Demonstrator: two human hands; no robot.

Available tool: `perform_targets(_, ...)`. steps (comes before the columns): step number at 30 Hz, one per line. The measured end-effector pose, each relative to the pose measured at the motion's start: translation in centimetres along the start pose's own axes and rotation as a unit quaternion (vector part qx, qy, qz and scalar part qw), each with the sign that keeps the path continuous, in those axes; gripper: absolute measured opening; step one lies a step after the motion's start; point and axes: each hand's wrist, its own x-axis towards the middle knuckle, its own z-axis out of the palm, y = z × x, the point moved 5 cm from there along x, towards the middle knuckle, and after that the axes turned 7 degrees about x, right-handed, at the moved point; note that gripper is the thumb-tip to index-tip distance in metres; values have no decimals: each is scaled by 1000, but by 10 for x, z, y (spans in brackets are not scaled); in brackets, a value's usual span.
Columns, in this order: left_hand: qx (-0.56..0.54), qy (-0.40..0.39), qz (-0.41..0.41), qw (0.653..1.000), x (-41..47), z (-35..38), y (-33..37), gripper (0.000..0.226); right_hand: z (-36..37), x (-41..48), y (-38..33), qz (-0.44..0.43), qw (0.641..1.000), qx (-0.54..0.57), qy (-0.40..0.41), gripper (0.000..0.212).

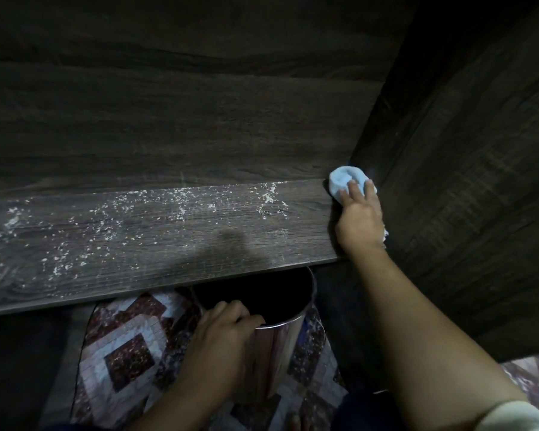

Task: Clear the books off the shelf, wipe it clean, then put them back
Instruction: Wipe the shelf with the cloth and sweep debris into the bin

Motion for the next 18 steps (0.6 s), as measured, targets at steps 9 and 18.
perform_targets(9,9,10,11,1000,1,-5,5,43,17,-8,-50,13,981,170,-95,61)
perform_targets(18,5,28,15,999,0,-5,1,41,-8,10,-35,10,985,173,27,54)
